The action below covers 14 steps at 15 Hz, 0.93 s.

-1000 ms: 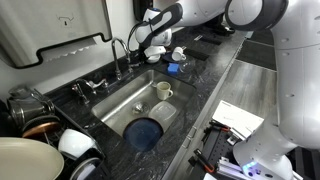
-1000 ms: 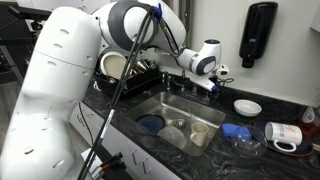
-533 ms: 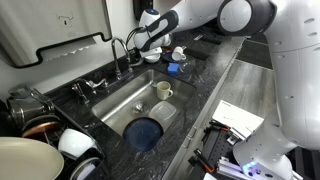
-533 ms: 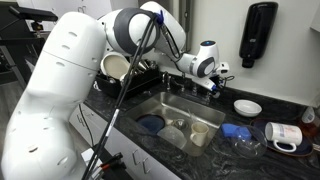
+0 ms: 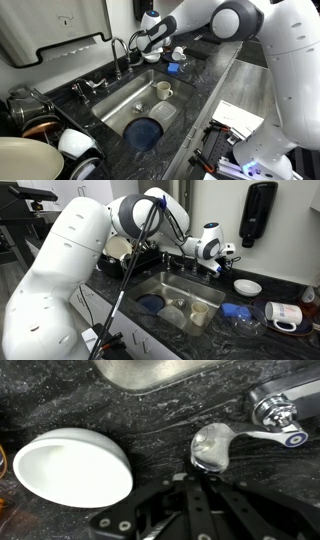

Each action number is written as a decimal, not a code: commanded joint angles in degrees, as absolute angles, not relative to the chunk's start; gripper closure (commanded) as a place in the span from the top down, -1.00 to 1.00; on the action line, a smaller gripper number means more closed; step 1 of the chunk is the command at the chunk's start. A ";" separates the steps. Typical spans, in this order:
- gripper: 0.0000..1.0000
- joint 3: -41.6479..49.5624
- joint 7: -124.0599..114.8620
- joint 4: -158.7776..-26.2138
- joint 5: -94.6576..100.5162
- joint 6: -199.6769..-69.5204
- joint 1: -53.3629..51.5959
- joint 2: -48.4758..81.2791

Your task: Push the faucet handle on the right to close the faucet

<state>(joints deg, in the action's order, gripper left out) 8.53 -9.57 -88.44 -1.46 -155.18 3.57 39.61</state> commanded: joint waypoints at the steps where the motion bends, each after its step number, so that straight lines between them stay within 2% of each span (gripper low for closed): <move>1: -1.00 7.05 -8.51 -87.34 -2.38 -155.28 5.11 40.21; 8: -1.00 11.22 -11.70 -89.39 -0.22 -158.37 3.55 37.49; 14: -1.00 10.12 -7.47 -92.13 -0.61 -149.15 5.60 32.49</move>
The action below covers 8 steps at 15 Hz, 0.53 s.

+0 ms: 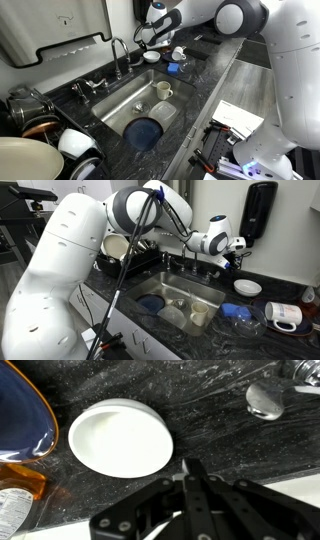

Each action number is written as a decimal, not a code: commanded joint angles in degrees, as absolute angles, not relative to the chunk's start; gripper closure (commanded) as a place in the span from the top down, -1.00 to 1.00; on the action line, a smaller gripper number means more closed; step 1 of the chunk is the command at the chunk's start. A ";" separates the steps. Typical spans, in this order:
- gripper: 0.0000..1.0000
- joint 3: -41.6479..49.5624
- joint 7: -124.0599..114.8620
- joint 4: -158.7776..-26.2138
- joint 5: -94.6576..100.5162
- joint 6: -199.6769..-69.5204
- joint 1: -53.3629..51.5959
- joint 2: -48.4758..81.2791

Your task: Push the faucet handle on the right to close the faucet

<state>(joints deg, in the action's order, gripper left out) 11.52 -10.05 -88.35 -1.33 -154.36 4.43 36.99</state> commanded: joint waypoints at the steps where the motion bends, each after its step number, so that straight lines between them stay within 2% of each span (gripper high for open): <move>1: -1.00 9.84 -6.60 -92.41 -0.64 -146.74 5.89 31.67; 8: -1.00 8.19 1.07 -94.36 -0.77 -130.19 7.25 26.12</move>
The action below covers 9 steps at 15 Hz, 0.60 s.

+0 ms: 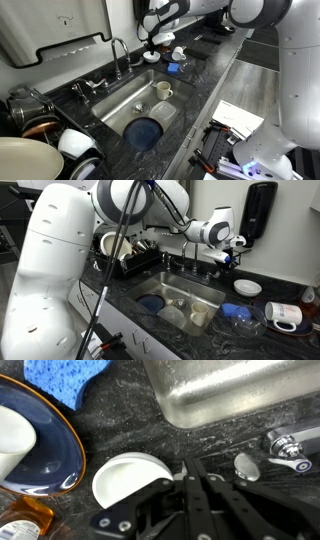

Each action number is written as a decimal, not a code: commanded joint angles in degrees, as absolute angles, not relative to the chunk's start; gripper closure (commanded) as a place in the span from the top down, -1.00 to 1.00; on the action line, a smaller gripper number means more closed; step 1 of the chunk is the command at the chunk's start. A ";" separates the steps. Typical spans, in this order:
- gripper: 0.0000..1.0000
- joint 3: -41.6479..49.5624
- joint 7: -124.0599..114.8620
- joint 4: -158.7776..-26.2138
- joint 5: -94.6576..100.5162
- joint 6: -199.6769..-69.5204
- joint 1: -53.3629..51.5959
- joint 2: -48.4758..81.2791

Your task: Push the faucet handle on the right to close the faucet

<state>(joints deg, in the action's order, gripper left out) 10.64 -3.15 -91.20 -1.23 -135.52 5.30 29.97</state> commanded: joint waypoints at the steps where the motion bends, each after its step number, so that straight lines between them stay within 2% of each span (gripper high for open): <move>1: -1.00 7.81 2.52 -94.44 -0.98 -128.18 7.49 25.60; 9: -1.00 4.76 3.19 -94.79 -3.52 -128.79 7.36 27.83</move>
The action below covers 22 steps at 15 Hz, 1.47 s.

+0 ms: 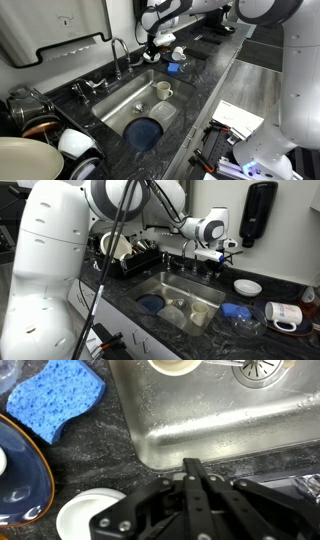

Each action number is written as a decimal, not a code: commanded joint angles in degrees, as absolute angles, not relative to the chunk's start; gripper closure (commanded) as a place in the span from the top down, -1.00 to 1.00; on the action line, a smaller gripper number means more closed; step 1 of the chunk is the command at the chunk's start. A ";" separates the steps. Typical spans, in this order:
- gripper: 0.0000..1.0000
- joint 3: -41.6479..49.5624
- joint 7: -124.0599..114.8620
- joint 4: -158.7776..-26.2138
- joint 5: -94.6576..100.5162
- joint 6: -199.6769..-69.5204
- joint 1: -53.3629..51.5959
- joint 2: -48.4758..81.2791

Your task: Push the faucet handle on the right to close the faucet

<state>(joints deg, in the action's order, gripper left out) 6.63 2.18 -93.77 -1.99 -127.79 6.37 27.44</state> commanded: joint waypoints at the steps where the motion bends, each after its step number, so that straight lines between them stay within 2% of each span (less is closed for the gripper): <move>1: -1.00 4.46 2.89 -94.71 -3.93 -129.43 7.32 28.29; 22: -1.00 5.68 -9.64 -86.35 -4.28 -153.05 5.14 41.28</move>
